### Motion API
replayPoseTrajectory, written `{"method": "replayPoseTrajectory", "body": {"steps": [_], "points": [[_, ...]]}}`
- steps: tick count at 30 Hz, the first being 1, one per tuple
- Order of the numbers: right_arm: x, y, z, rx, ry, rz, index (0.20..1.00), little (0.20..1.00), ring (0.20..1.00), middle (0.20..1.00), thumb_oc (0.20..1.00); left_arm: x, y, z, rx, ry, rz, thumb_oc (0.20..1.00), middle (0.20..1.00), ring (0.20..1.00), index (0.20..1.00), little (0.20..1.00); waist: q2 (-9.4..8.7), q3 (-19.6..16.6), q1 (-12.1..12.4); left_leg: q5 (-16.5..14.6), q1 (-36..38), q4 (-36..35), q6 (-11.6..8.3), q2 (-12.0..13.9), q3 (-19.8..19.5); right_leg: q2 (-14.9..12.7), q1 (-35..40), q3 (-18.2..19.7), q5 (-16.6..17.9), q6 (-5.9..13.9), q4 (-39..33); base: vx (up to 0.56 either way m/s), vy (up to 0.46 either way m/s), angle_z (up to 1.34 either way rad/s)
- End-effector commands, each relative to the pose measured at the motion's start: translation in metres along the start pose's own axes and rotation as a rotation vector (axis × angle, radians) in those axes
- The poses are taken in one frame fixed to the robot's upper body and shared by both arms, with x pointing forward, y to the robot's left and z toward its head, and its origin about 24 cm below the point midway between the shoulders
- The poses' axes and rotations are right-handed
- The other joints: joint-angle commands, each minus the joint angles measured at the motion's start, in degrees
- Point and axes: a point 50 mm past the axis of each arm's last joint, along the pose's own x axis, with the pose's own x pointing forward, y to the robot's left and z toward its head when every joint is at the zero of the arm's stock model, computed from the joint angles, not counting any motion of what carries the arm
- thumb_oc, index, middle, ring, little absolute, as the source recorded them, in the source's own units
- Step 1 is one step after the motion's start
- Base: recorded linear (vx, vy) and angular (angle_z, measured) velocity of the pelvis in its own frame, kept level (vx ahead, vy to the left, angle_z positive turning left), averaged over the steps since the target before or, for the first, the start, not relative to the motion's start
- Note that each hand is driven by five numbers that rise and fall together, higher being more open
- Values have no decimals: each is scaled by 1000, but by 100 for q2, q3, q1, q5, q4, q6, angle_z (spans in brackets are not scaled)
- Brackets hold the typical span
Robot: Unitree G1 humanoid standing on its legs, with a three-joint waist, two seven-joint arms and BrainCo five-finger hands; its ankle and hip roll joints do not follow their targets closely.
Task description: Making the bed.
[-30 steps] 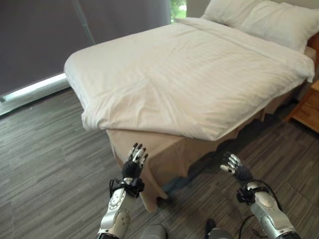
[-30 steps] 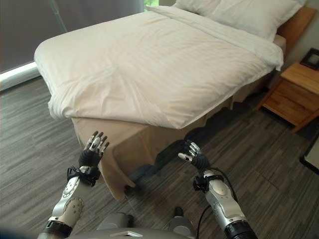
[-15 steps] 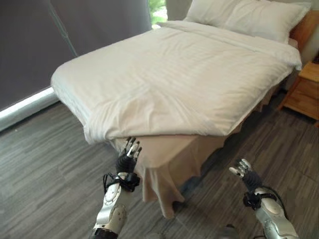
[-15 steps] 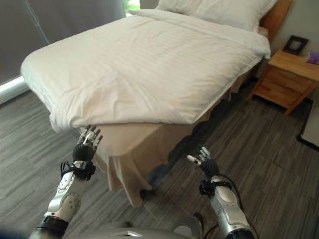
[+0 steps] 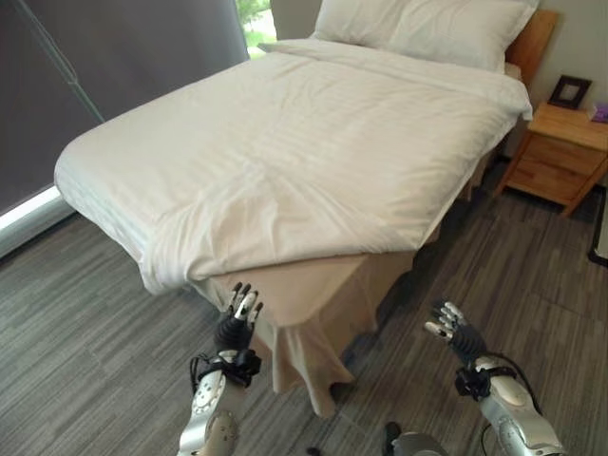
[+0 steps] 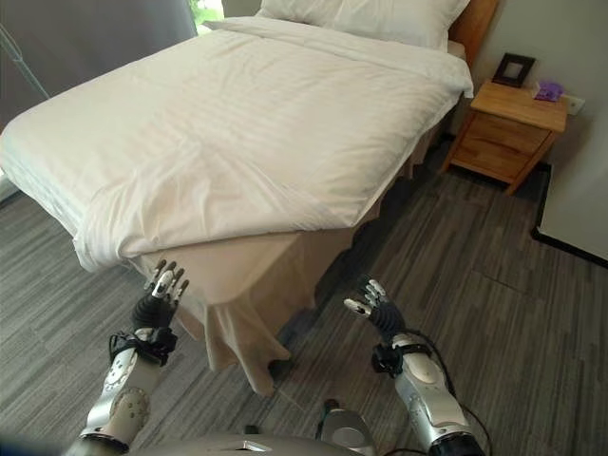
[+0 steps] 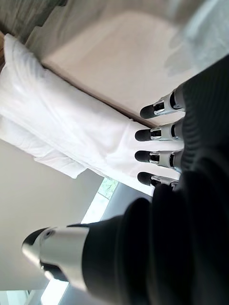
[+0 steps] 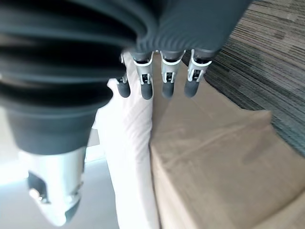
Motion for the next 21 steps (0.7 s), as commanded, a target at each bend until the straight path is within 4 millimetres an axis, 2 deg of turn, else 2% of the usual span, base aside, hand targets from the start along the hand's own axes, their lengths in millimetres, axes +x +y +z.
{"method": "replayPoseTrajectory", "body": {"steps": [1,2,3,7,9,11,12,13,14,15,16,17,18,19,20,21], "points": [[-5,-54,47,399,-356,-364,1000,1000,1000,1000,1000,19,-1,72,112,-270,-8,1000,1000,1000,1000,1000,-354,110,300,678,-894,556,-456,203,315,-895,687,-567,564,677,-918,73,-4,1],[-10,-57,44,389,-348,-392,1000,1000,1000,1000,1000,18,0,69,115,-256,-11,1000,1000,1000,1000,1000,-321,94,268,646,-932,544,-438,174,566,-883,725,-633,547,671,-952,109,25,18],[-17,-63,34,380,-314,-452,1000,1000,1000,1000,1000,18,0,65,121,-235,-18,1000,1000,1000,1000,1000,-219,25,135,657,-890,381,-404,180,1054,-849,756,-799,500,664,-963,59,16,28],[-18,-62,25,478,-310,-509,1000,1000,1000,1000,1000,20,-6,64,118,-230,-26,1000,1000,1000,1000,1000,-137,-24,133,697,-812,228,-406,101,941,-857,753,-786,493,666,-972,60,68,20],[-15,-60,21,585,-316,-544,1000,1000,1000,1000,1000,22,-12,72,111,-260,-46,1000,1000,1000,1000,1000,-151,-56,119,672,-737,137,-398,75,964,-908,793,-807,550,708,-996,69,89,-11],[-13,-57,21,552,-305,-528,1000,1000,1000,1000,1000,22,-14,77,122,-276,-62,1000,1000,1000,1000,1000,-169,-95,153,599,-633,52,-337,31,946,-957,793,-741,574,748,-961,76,131,-3],[-12,-57,22,543,-303,-525,1000,1000,1000,1000,1000,22,-15,79,126,-284,-66,1000,1000,1000,1000,1000,-176,-105,161,537,-575,19,-279,-11,936,-1020,752,-705,555,793,-794,53,191,-4],[-10,-56,24,545,-309,-517,1000,1000,1000,1000,1000,23,-16,80,129,-288,-73,1000,1000,1000,1000,1000,-174,-83,179,468,-509,-5,-192,-71,914,-1150,620,-643,573,833,-337,60,328,-4],[-5,-51,29,528,-323,-488,1000,1000,1000,1000,1000,23,-18,82,136,-295,-80,1000,1000,1000,1000,1000,-172,46,155,343,-312,-36,3,-240,810,-1428,178,-288,1102,991,808,32,309,-3],[-4,-49,32,522,-336,-480,1000,1000,1000,1000,1000,22,-17,84,140,-305,-77,1000,1000,1000,1000,1000,-159,112,133,352,-265,-56,57,-271,765,-1500,12,-184,1484,1029,1118,0,277,12],[-2,-48,38,506,-353,-465,1000,1000,1000,1000,1000,22,-17,86,149,-313,-81,1000,1000,1000,1000,1000,-102,200,83,378,-231,-82,86,-259,673,-1414,-183,73,1552,1046,1415,-36,108,24],[-1,-48,38,505,-353,-464,1000,1000,1000,1000,1000,22,-17,86,149,-314,-80,1000,1000,1000,1000,1000,-106,204,90,377,-230,-85,86,-265,683,-1421,-211,95,1535,1048,1456,25,69,29],[-2,-50,39,450,-346,-463,1000,1000,1000,1000,1000,22,-17,86,178,-309,-93,1000,1000,1000,1000,1000,-60,211,-11,371,-165,-145,99,-260,407,-961,-420,647,1131,952,1487,124,2,29],[-5,-54,38,425,-342,-472,1000,1000,1000,1000,1000,21,-17,85,184,-304,-106,1000,1000,1000,1000,1000,-31,150,-92,400,-156,-168,86,-254,219,-596,-414,964,790,853,1094,181,-8,42],[-8,-59,37,409,-342,-489,1000,1000,1000,1000,1000,20,-17,86,189,-310,-116,1000,1000,1000,1000,1000,-47,114,-111,425,-167,-186,66,-286,67,-428,-442,1170,601,818,675,140,-26,66],[-9,-59,37,408,-341,-490,1000,1000,1000,1000,1000,20,-17,85,189,-308,-116,1000,1000,1000,1000,1000,-34,113,-126,411,-147,-194,62,-273,48,-420,-403,1144,590,814,649,186,-80,87]]}}
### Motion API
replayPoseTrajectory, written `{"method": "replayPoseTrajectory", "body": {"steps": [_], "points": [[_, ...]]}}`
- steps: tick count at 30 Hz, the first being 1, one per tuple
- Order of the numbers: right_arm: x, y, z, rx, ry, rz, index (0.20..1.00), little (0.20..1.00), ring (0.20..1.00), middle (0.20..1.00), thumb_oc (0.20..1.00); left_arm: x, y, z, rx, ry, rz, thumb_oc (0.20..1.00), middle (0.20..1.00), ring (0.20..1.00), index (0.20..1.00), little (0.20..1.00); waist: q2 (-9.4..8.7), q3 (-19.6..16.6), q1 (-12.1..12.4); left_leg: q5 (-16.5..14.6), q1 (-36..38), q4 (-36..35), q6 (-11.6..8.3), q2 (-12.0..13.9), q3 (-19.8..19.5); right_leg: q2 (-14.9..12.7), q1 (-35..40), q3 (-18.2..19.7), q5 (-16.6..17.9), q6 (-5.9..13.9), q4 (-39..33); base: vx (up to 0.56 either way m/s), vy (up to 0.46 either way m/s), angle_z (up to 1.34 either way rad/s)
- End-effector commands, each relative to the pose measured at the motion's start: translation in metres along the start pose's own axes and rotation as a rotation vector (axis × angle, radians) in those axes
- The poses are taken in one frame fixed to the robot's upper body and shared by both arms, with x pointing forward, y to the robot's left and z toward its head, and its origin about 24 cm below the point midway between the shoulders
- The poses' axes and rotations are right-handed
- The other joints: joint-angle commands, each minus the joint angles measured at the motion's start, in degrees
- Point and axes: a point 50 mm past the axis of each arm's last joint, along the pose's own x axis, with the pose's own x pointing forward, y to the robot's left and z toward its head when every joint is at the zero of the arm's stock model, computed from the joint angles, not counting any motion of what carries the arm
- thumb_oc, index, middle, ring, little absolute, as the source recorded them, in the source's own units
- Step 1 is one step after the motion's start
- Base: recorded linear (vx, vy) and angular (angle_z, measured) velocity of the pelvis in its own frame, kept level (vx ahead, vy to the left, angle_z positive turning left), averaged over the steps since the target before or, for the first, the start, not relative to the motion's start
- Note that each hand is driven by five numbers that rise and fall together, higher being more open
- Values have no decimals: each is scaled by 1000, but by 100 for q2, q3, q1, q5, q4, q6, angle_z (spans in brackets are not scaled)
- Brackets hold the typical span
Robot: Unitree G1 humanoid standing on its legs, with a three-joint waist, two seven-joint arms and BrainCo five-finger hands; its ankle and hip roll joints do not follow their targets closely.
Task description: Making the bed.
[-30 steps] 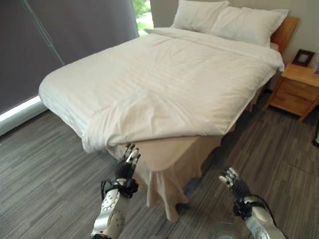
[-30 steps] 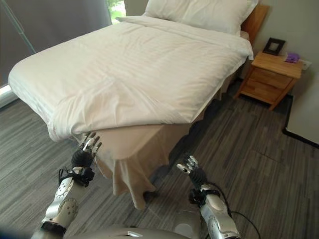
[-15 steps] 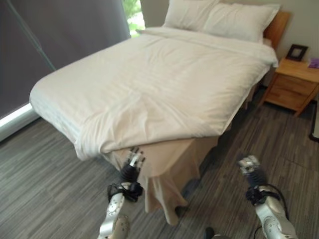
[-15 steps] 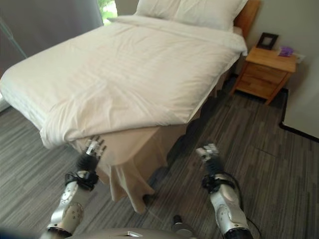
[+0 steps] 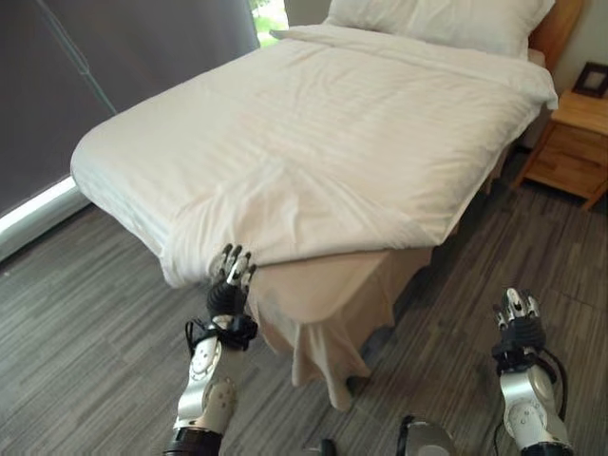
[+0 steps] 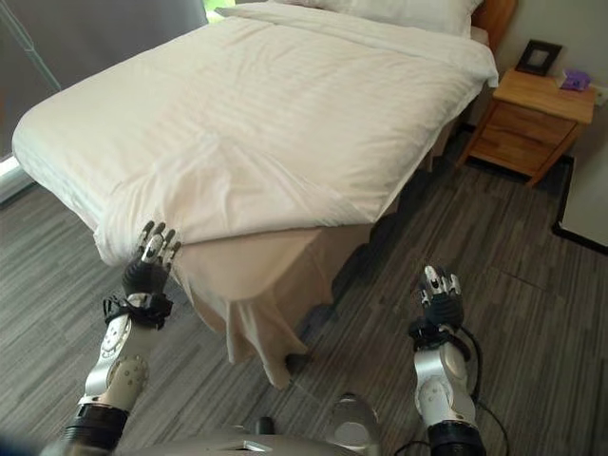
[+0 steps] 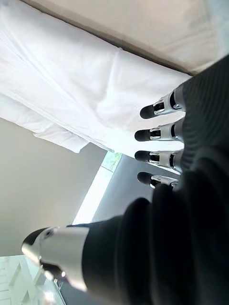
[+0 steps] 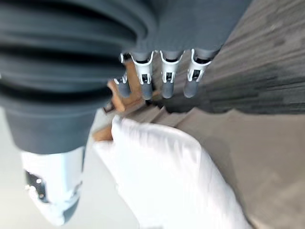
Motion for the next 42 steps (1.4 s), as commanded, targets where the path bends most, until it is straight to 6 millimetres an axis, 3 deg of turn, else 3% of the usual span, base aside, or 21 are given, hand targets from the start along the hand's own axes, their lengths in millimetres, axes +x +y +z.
{"method": "replayPoseTrajectory", "body": {"steps": [1,4,5,7,9,12,16,18,19,20,22,24,26,27,29,32,34,39,42], "points": [[9,6,29,-102,-149,51,1000,1000,1000,1000,1000,1,5,39,129,-165,-55,1000,1000,1000,1000,1000,-193,-192,26,311,-105,-62,-226,12,-448,170,184,554,618,190,-1531,142,-67,67],[9,0,32,-132,-155,17,1000,1000,1000,1000,1000,0,5,41,135,-168,-61,1000,1000,1000,1000,1000,-250,-177,43,270,-180,78,-241,-28,-729,123,448,599,684,236,-1640,68,-117,109],[18,2,40,-179,-168,20,1000,1000,1000,1000,1000,-5,15,35,56,-162,-2,1000,1000,1000,1000,1000,-349,-282,254,312,-198,-2,-300,-16,-875,111,639,353,630,107,-1887,91,-119,115],[22,5,47,-202,-183,40,1000,1000,1000,1000,1000,-8,17,33,14,-160,16,1000,1000,1000,1000,1000,-384,-326,299,368,-248,-3,-319,-29,-937,81,729,222,692,83,-2011,86,-119,63],[27,-2,55,-346,-175,45,1000,1000,1000,1000,1000,-16,24,25,-11,-122,40,1000,1000,1000,1000,1000,-417,-379,370,380,-236,-49,-341,-17,-1051,88,895,124,674,38,-2177,100,-103,41],[37,1,83,-580,-219,86,1000,1000,1000,1000,1000,-26,34,20,-11,-90,73,1000,1000,1000,1000,1000,-448,-384,464,415,-241,-93,-403,22,-1212,111,1012,-56,652,-36,-2272,88,-90,31],[69,2,140,-988,-279,39,1000,1000,1000,1000,1000,-38,32,15,-28,-42,11,1000,1000,1000,1000,1000,-457,-375,657,439,-243,-185,-459,60,-1406,140,1161,-282,612,-73,-2439,49,-56,20],[87,29,169,-1131,-332,59,1000,1000,1000,1000,1000,-41,31,13,-27,-18,-10,1000,1000,1000,1000,1000,-457,-344,718,492,-310,-211,-499,71,-1476,150,1166,-375,637,-82,-2504,-1,-45,15],[99,54,194,-1231,-379,70,1000,1000,1000,1000,1000,-43,28,10,-27,12,-40,1000,1000,1000,1000,1000,-487,-310,842,549,-382,-241,-521,78,-1521,160,1132,-413,672,-94,-2531,-5,-30,12],[100,58,195,-1233,-384,75,1000,1000,1000,1000,1000,-43,29,11,-31,8,-35,1000,1000,1000,1000,1000,-471,-301,809,550,-384,-243,-522,80,-1520,162,1129,-412,673,-94,-2530,-16,-28,18],[108,90,246,-1444,-479,-1,1000,1000,1000,1000,1000,-44,28,11,-5,39,-69,1000,1000,1000,1000,1000,-486,-218,956,605,-493,-260,-568,101,-1577,185,1087,-480,685,-109,-2563,-67,-26,17],[110,103,274,-1539,-516,-97,1000,1000,1000,1000,1000,-42,25,13,11,47,-101,1000,1000,1000,1000,1000,-478,-144,1010,706,-715,-258,-595,67,-1651,186,928,-550,730,-107,-2579,-115,-12,14],[101,138,322,-1700,-599,-212,1000,1000,1000,1000,1000,-39,23,14,31,66,-141,1000,1000,1000,1000,1000,-391,6,1099,830,-1018,-264,-641,50,-1765,196,679,-638,748,-116,-2560,-108,-26,31],[101,138,322,-1701,-600,-212,1000,1000,1000,1000,1000,-39,23,13,30,65,-140,1000,1000,1000,1000,1000,-387,3,1091,832,-1025,-263,-641,49,-1769,195,673,-642,748,-116,-2559,-150,-19,37],[86,168,355,-1845,-694,-306,1000,1000,1000,1000,1000,-38,22,15,27,68,-148,1000,1000,1000,1000,1000,-271,151,1162,997,-1428,-305,-690,6,-1862,191,228,-716,782,-134,-2474,-139,8,35],[65,193,388,-1863,-809,-399,1000,1000,1000,1000,1000,-36,20,10,29,86,-151,1000,1000,1000,1000,1000,-147,372,1232,1142,-1812,-321,-749,-1,-1884,187,-176,-780,764,-177,-2342,-86,-29,18],[48,195,413,-1879,-858,-496,1000,1000,1000,1000,1000,-37,17,3,29,110,-161,1000,1000,1000,1000,1000,-36,576,1335,1284,-2166,-316,-813,29,-1914,183,-515,-827,757,-218,-2248,-76,-78,21],[25,204,439,-1855,-960,-584,1000,1000,1000,1000,1000,-36,10,-2,14,110,-172,1000,1000,1000,1000,1000,88,815,1438,1436,-2686,-323,-916,80,-1880,244,-1029,-885,748,-257,-2171,-55,-89,9],[4,220,455,-1789,-1077,-596,1000,1000,1000,1000,1000,-30,2,-2,5,90,-190,1000,1000,1000,1000,1000,174,993,1456,1548,-3114,-323,-988,103,-1824,291,-1554,-856,734,-276,-1990,-73,-91,0]]}}
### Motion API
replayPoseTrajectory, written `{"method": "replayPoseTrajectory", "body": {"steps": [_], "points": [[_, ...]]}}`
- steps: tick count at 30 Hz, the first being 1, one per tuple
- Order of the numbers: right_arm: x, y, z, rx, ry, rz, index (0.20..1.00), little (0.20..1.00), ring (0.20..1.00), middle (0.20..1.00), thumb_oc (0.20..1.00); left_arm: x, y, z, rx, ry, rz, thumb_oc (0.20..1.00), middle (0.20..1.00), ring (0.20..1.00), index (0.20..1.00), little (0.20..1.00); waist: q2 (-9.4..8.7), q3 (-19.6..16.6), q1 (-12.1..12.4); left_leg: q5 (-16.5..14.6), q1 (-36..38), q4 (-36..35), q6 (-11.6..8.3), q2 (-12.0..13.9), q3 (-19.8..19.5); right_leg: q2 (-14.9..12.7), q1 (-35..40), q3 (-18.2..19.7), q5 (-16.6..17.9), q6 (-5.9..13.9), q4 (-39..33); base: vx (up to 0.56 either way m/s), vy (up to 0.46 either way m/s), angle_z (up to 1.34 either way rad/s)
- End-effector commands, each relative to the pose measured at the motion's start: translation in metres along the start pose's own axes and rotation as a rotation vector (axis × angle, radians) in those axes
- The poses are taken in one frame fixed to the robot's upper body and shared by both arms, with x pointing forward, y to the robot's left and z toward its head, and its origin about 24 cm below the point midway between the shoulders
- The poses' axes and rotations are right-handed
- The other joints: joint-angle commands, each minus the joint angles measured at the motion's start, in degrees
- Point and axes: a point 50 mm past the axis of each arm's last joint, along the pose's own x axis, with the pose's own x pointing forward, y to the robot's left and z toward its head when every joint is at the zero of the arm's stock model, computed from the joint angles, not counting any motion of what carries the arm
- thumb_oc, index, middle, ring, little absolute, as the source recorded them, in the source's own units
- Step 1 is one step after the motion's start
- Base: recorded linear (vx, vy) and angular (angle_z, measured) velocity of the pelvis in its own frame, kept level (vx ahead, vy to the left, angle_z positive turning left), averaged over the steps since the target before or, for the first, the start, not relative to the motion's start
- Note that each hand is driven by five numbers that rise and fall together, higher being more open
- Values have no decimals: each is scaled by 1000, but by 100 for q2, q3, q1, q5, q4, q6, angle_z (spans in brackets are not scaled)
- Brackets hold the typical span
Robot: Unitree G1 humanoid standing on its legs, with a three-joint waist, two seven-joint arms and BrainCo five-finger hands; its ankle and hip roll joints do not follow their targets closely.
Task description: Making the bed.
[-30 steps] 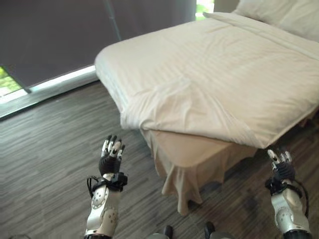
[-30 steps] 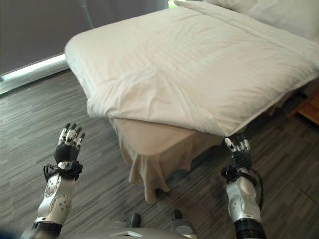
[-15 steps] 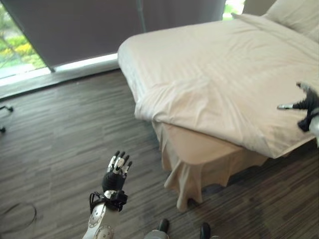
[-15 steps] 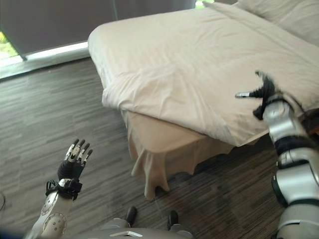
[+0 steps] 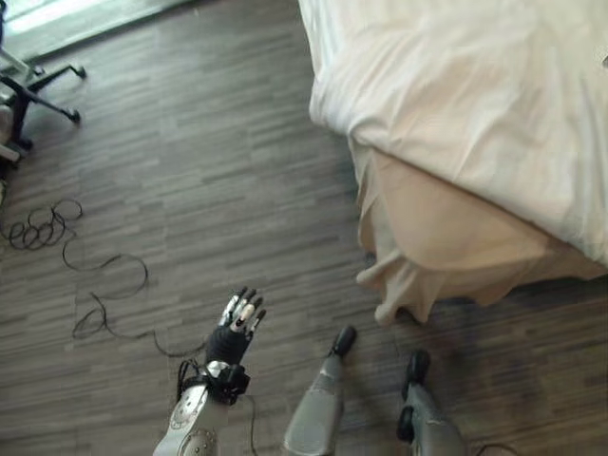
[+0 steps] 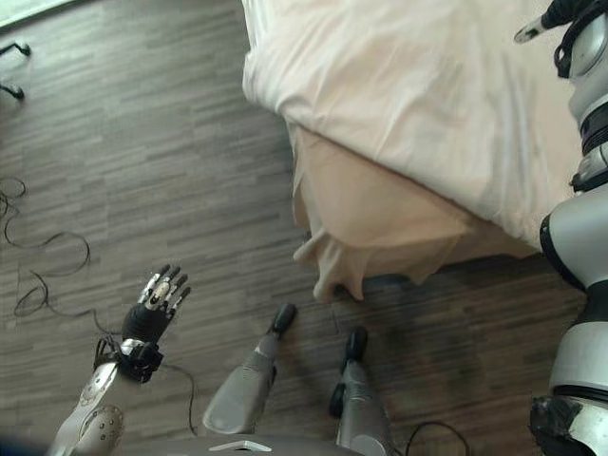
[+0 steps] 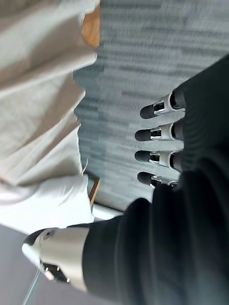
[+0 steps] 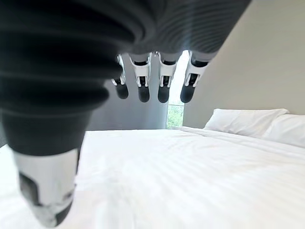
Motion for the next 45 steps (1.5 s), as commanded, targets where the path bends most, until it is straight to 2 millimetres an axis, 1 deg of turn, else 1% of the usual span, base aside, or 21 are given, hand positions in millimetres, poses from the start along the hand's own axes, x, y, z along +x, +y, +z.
{"method": "replayPoseTrajectory", "body": {"steps": [1,3,4,5,6,11,12,17,19,20,21,26,27,28,30,31,40,41,42,43,45], "points": [[3,-99,-9,16,11,-318,1000,1000,1000,1000,1000,22,-24,37,14,-173,-115,1000,1000,1000,1000,1000,-166,548,39,363,-154,-114,-60,63,626,-111,-580,159,-148,64,556,-82,-52,-1],[2,-118,-7,125,5,-387,1000,1000,1000,1000,1000,26,-31,37,-4,-190,-124,1000,1000,1000,1000,1000,-105,657,57,412,-436,-116,-76,80,692,-110,-1043,189,-190,48,767,-48,-22,-2],[2,-119,-7,125,5,-388,1000,1000,1000,1000,1000,26,-31,37,-4,-190,-124,1000,1000,1000,1000,1000,-107,648,61,413,-450,-114,-76,80,695,-111,-1063,193,-194,47,779,-30,-11,-6],[1,-128,-2,229,-24,-414,1000,1000,1000,1000,1000,31,-38,34,-31,-195,-126,1000,1000,1000,1000,1000,-101,738,31,447,-676,-105,-87,108,774,-111,-1452,233,-218,37,943,-2,-29,-6],[-1,-131,-2,395,-56,-435,1000,1000,1000,1000,1000,36,-44,29,-57,-194,-126,1000,1000,1000,1000,1000,-137,796,3,454,-836,-98,-104,136,844,-102,-1704,277,-226,44,1009,0,0,0],[-2,-126,0,510,-95,-428,1000,1000,1000,1000,1000,42,-55,27,-77,-188,-148,1000,1000,1000,1000,1000,-201,922,-36,460,-966,-78,-111,139,877,-90,-1941,335,-268,44,1155,14,-22,-1],[-2,-122,-6,606,-74,-426,1000,1000,1000,1000,1000,46,-62,28,-85,-193,-165,1000,1000,1000,1000,1000,-194,1013,-60,449,-979,-74,-115,128,877,-117,-2011,355,-300,46,1235,17,-1,-4],[-3,-115,-24,717,-26,-405,1000,1000,1000,1000,1000,50,-68,36,-101,-232,-169,1000,1000,1000,1000,1000,-196,1183,-75,407,-937,-46,-103,75,905,-185,-2064,348,-343,47,1359,9,-5,-2],[-3,-113,-29,716,-8,-398,1000,1000,1000,1000,1000,50,-65,39,-102,-244,-156,1000,1000,1000,1000,1000,-197,1210,-77,401,-930,-45,-99,61,893,-194,-2067,350,-341,48,1359,3,3,5],[-6,-111,-46,704,51,-401,1000,1000,1000,1000,1000,50,-60,42,-111,-265,-128,1000,1000,1000,1000,1000,-199,1279,-68,392,-917,-33,-94,31,884,-220,-2053,359,-342,50,1378,2,1,5],[-6,-111,-51,702,69,-402,1000,1000,1000,1000,1000,51,-60,43,-113,-270,-123,1000,1000,1000,1000,1000,-199,1299,-64,391,-909,-30,-87,15,879,-240,-2039,356,-344,50,1381,0,4,4],[-9,-108,-64,714,102,-400,1000,1000,1000,1000,1000,52,-60,47,-118,-292,-121,1000,1000,1000,1000,1000,-187,1366,-65,391,-894,-21,-80,-33,856,-285,-2006,348,-343,53,1386,-3,6,5],[-10,-107,-67,694,110,-393,780,780,780,780,780,52,-62,49,-113,-297,-131,1000,1000,1000,1000,1000,-175,1367,-63,388,-900,-17,-75,-56,849,-301,-2003,345,-334,58,1380,0,0,0],[-10,-107,-67,697,110,-394,686,686,686,686,686,52,-63,50,-113,-299,-137,1000,1000,1000,1000,1000,-166,1367,-58,390,-901,-18,-75,-63,844,-315,-1998,338,-333,60,1377,0,0,0],[-10,-108,-67,710,105,-395,693,693,693,693,693,52,-65,50,-113,-302,-144,1000,1000,1000,1000,1000,-152,1368,-39,396,-906,-26,-73,-73,833,-333,-1999,336,-322,63,1358,0,0,0],[-10,-109,-66,705,103,-392,1000,1000,1000,1000,1000,52,-65,51,-114,-305,-143,1000,1000,1000,1000,1000,-151,1368,-32,399,-911,-30,-75,-80,826,-337,-1998,341,-314,64,1342,0,0,0],[-7,-108,-55,745,58,-372,1000,1000,1000,1000,1000,54,-62,45,-121,-284,-121,1000,1000,1000,1000,1000,-114,1368,4,406,-934,-47,-69,-94,806,-362,-2032,360,-298,79,1326,0,0,0],[-7,-108,-53,747,53,-367,947,947,947,947,947,54,-62,45,-119,-286,-123,1000,1000,1000,1000,1000,-115,1368,5,405,-930,-45,-68,-94,804,-366,-2023,362,-293,82,1318,0,0,0],[-6,-107,-51,752,44,-361,492,492,492,492,492,54,-63,45,-118,-285,-127,1000,1000,1000,1000,1000,-113,1368,5,403,-919,-45,-66,-96,803,-369,-2010,362,-291,84,1315,0,0,0],[-6,-108,-48,760,32,-361,222,222,222,222,222,55,-64,46,-115,-288,-133,1000,1000,1000,1000,1000,-114,1368,7,397,-904,-46,-65,-97,803,-374,-2002,364,-291,83,1314,0,0,0],[-6,-109,-46,789,19,-363,200,200,200,200,200,56,-65,47,-116,-289,-137,1000,1000,1000,1000,1000,-115,1368,6,388,-884,-48,-67,-97,806,-387,-1973,350,-298,86,1308,0,0,0]]}}
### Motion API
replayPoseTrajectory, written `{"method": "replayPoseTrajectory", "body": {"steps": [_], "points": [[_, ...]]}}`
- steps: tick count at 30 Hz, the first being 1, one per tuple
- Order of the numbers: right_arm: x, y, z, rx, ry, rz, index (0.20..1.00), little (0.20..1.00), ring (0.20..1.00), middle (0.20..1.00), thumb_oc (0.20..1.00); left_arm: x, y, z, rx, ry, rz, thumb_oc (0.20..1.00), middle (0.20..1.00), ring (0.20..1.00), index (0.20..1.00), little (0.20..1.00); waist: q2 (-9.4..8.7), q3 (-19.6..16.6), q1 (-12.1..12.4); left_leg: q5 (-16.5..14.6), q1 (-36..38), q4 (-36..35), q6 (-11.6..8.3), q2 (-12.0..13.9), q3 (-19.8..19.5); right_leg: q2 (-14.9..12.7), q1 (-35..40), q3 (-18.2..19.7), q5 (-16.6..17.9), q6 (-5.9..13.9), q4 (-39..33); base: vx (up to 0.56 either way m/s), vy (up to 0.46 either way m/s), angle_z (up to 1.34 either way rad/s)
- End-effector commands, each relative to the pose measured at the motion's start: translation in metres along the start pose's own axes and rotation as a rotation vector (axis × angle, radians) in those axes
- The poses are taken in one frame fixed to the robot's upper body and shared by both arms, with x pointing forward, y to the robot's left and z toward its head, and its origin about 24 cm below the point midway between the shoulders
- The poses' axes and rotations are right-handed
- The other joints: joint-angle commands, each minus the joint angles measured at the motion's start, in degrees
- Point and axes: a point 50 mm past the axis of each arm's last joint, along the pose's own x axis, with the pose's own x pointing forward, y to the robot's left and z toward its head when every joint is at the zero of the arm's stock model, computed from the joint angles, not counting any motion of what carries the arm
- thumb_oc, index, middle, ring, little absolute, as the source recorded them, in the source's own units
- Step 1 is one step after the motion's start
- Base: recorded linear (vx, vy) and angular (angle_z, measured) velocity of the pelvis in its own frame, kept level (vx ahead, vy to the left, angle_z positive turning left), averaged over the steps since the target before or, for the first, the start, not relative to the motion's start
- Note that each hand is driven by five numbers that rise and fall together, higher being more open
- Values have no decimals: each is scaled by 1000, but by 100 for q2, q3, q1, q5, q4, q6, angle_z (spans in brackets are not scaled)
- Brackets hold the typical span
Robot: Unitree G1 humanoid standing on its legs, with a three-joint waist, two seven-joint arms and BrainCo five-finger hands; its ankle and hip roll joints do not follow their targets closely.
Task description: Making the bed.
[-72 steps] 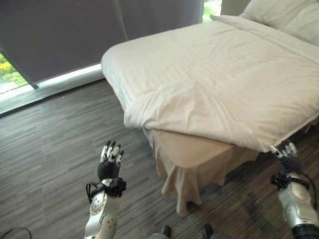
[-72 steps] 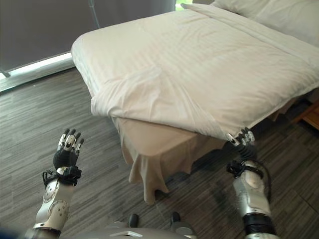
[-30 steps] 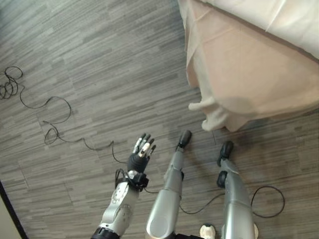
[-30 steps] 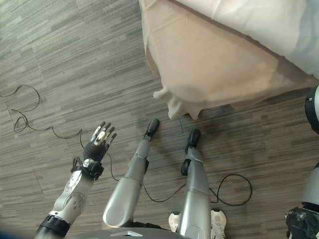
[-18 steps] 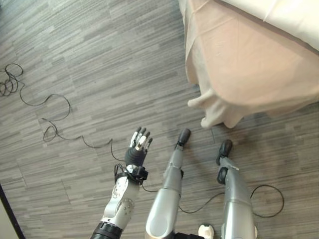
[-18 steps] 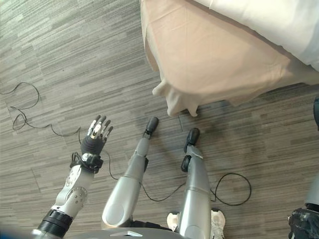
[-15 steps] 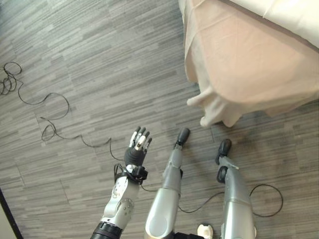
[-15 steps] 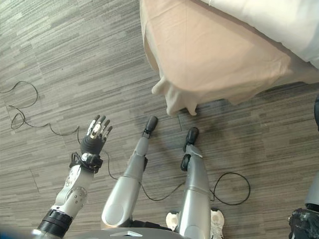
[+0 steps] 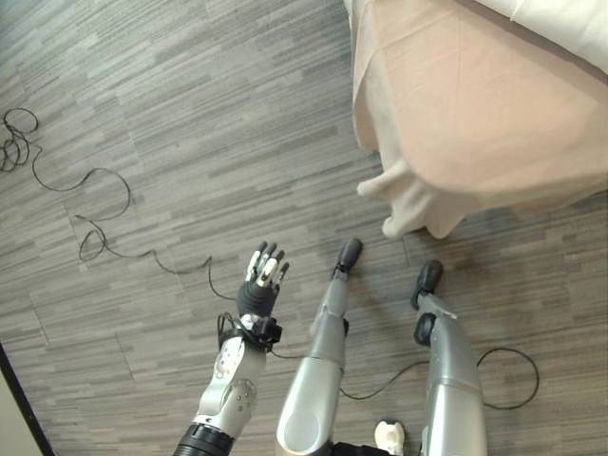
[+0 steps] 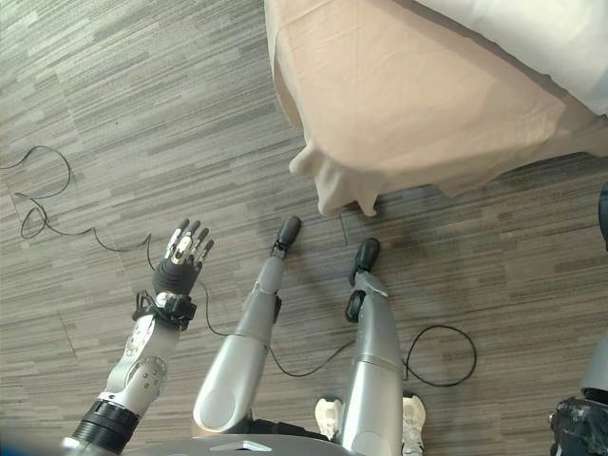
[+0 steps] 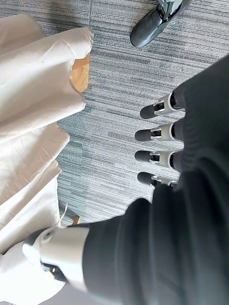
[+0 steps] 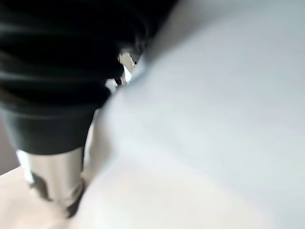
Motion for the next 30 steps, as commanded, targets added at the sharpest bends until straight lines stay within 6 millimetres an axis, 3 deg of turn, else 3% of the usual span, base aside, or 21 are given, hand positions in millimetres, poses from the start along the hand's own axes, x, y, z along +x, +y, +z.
{"method": "replayPoseTrajectory", "body": {"steps": [1,10,13,15,17,19,21,23,24,25,27,30], "points": [[3,-43,13,-12,-87,-91,200,200,200,200,200,11,-9,24,-19,-108,-58,1000,1000,1000,1000,1000,-39,366,66,113,649,-221,-61,-10,580,-21,902,53,678,397,-1606,0,0,0],[2,-52,6,108,-53,-111,200,200,200,200,200,11,-8,22,-26,-97,-50,1000,1000,1000,1000,1000,-87,366,72,86,662,-215,-60,-10,560,-56,948,33,687,425,-1644,8,3,2],[0,-48,-5,247,-42,-137,200,200,200,200,200,12,-9,21,-34,-101,-41,1000,1000,1000,1000,1000,-98,366,50,64,677,-205,-56,2,567,-73,987,6,676,431,-1644,7,2,1],[-8,-29,-6,461,-114,-119,200,200,200,200,200,12,-8,20,-63,-112,-12,1000,1000,1000,1000,1000,-138,366,-24,35,685,-186,-45,16,577,-63,1045,4,669,443,-1670,30,22,3],[-25,5,3,570,-239,-13,200,200,200,200,200,12,-4,21,-93,-131,32,1000,1000,1000,1000,1000,-177,366,-158,12,668,-167,-37,39,601,-25,1048,11,677,438,-1688,30,21,4],[-71,54,2,686,-352,164,200,200,200,200,200,9,5,21,-126,-145,90,1000,1000,1000,1000,1000,-330,366,-296,-25,696,-136,-16,55,618,-2,1111,30,695,432,-1724,0,0,0],[-119,86,-4,702,-421,355,200,200,200,200,200,6,10,15,-145,-130,126,1000,1000,1000,1000,1000,-425,366,-431,-54,750,-129,2,70,647,7,1185,37,705,430,-1753,25,28,-7],[-171,112,-23,678,-402,563,200,200,200,200,200,2,13,6,-152,-86,141,1000,1000,1000,1000,1000,-502,366,-499,-86,891,-116,24,73,687,-3,1361,33,716,443,-1774,14,63,-9],[-206,130,-27,590,-425,749,200,200,200,200,200,0,16,0,-130,-50,143,1000,1000,1000,1000,1000,-539,366,-573,-122,1046,-113,43,71,727,0,1505,55,733,453,-1785,9,64,-6],[-207,130,-27,590,-424,748,200,200,200,200,200,0,16,0,-129,-49,143,1000,1000,1000,1000,1000,-539,366,-567,-122,1054,-116,44,72,727,1,1513,54,733,453,-1789,14,70,-7],[-236,152,-36,536,-393,899,200,200,200,200,200,0,15,-3,-104,-28,127,1000,1000,1000,1000,1000,-555,366,-606,-165,1262,-118,61,68,780,-9,1707,79,749,463,-1812,5,65,-10],[-270,178,-38,304,-476,1081,200,200,200,200,200,0,14,-7,-79,-4,96,1000,1000,1000,1000,1000,-540,366,-633,-232,1663,-162,81,60,821,-41,2144,92,748,498,-1891,2,68,-17]]}}
